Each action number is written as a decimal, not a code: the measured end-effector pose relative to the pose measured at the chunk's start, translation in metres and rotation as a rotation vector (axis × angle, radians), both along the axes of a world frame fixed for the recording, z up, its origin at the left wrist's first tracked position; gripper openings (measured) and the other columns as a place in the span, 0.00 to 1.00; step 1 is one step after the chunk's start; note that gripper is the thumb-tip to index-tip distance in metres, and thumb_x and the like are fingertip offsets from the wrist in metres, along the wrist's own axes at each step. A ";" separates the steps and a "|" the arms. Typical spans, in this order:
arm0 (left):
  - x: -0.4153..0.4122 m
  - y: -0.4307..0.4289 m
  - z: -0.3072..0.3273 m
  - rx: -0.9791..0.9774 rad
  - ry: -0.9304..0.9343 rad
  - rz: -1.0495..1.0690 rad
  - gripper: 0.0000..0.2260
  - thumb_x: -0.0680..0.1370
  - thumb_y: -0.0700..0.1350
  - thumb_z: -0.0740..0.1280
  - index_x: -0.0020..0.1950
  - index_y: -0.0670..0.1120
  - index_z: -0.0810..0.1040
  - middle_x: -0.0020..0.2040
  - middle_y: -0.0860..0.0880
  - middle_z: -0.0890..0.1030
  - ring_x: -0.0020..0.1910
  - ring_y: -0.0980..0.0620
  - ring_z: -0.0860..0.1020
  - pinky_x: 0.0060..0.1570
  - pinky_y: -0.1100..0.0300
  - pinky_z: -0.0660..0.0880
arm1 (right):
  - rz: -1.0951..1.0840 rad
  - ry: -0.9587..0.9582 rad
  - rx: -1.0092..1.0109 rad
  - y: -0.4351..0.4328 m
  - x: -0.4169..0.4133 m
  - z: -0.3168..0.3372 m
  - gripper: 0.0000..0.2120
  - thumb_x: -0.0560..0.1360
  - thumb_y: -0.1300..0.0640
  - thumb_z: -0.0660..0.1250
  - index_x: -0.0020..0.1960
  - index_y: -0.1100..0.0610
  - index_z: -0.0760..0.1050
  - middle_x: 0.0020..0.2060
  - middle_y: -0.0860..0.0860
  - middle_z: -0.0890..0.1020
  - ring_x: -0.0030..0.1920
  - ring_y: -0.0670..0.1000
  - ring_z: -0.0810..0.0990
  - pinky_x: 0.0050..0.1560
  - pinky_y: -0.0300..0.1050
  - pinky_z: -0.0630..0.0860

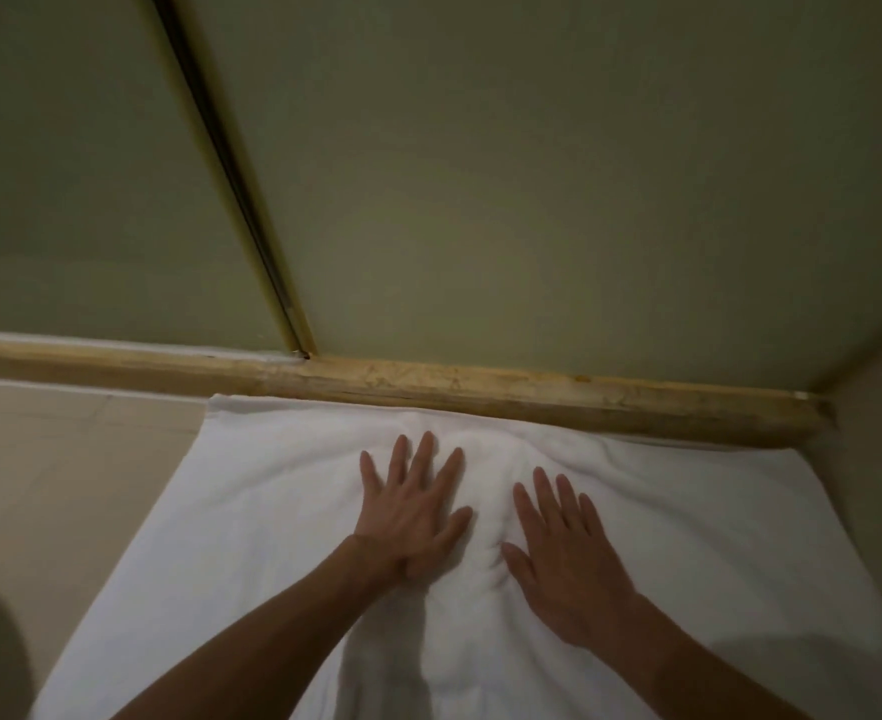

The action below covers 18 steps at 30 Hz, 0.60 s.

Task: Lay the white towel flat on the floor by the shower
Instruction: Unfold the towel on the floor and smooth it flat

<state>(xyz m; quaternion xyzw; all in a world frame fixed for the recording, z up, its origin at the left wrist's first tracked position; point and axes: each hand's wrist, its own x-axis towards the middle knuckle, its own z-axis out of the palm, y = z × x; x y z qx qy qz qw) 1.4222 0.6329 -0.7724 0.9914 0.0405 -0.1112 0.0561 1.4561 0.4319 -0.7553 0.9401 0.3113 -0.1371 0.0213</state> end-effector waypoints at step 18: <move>0.008 0.001 -0.001 0.007 -0.086 -0.078 0.34 0.72 0.72 0.36 0.75 0.60 0.32 0.77 0.49 0.31 0.74 0.45 0.29 0.68 0.37 0.28 | -0.023 -0.144 0.108 0.001 0.013 -0.008 0.31 0.79 0.41 0.37 0.78 0.53 0.42 0.77 0.57 0.39 0.76 0.57 0.35 0.73 0.53 0.32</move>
